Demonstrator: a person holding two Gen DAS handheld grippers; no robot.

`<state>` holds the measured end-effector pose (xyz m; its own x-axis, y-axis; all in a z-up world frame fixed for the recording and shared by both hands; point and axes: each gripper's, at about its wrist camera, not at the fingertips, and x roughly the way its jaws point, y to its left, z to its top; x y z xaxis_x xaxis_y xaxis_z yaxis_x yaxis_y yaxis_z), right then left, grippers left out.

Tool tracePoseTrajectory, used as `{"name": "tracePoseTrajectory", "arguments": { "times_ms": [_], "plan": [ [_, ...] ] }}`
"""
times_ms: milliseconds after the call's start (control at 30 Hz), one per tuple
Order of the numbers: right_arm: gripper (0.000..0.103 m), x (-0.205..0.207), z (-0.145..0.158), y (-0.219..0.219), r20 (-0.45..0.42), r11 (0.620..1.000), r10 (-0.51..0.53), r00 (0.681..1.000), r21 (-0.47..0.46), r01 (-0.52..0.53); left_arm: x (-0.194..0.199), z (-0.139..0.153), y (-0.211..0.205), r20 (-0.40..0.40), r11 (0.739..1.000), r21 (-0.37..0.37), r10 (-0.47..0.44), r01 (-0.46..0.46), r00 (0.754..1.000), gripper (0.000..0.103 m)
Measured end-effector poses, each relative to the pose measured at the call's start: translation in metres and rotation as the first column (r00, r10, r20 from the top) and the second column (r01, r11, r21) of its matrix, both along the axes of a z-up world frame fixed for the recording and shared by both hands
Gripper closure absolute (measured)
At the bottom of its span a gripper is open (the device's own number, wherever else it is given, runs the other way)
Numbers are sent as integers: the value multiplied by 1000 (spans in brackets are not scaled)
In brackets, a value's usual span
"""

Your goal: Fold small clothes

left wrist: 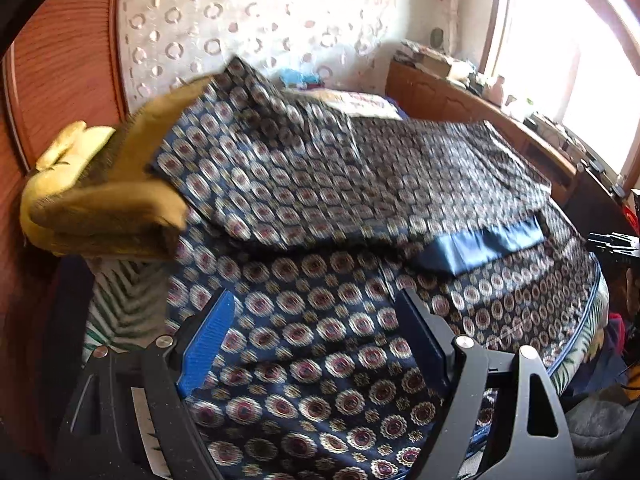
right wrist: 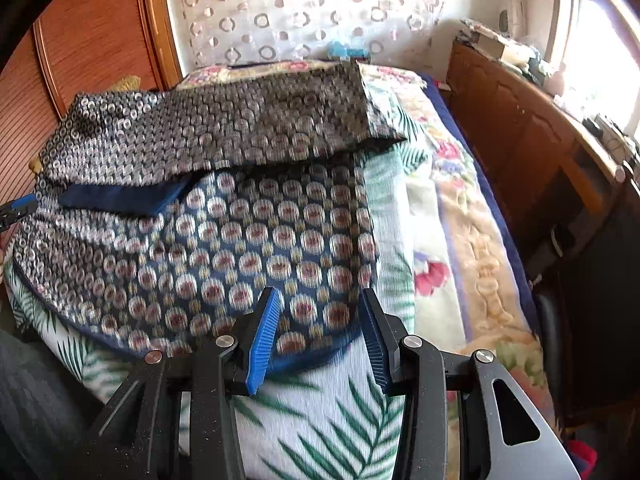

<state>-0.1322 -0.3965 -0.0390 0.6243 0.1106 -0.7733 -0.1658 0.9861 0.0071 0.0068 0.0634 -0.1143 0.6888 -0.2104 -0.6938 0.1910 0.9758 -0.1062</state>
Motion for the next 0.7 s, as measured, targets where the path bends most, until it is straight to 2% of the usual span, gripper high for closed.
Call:
{"name": "tracePoseTrajectory", "arguments": {
  "times_ms": [133, 367, 567, 700],
  "plan": [
    [60, 22, 15, 7, 64, 1000, 7, 998, 0, -7, 6, 13, 8, 37, 1000, 15, 15, -16, 999, 22],
    [60, 72, 24, 11, 110, 1000, -19, 994, -15, 20, 33, 27, 27, 63, 997, 44, 60, -62, 996, 47],
    [60, 119, 17, 8, 99, 997, -57, 993, -39, 61, 54, 37, 43, 99, 990, 47, 129, -134, 987, 47],
    [60, 144, 7, 8, 81, 996, -62, 995, -57, 67, 69, 33, 52, 85, 986, 30, 158, -161, 984, 47]
  ]
}}
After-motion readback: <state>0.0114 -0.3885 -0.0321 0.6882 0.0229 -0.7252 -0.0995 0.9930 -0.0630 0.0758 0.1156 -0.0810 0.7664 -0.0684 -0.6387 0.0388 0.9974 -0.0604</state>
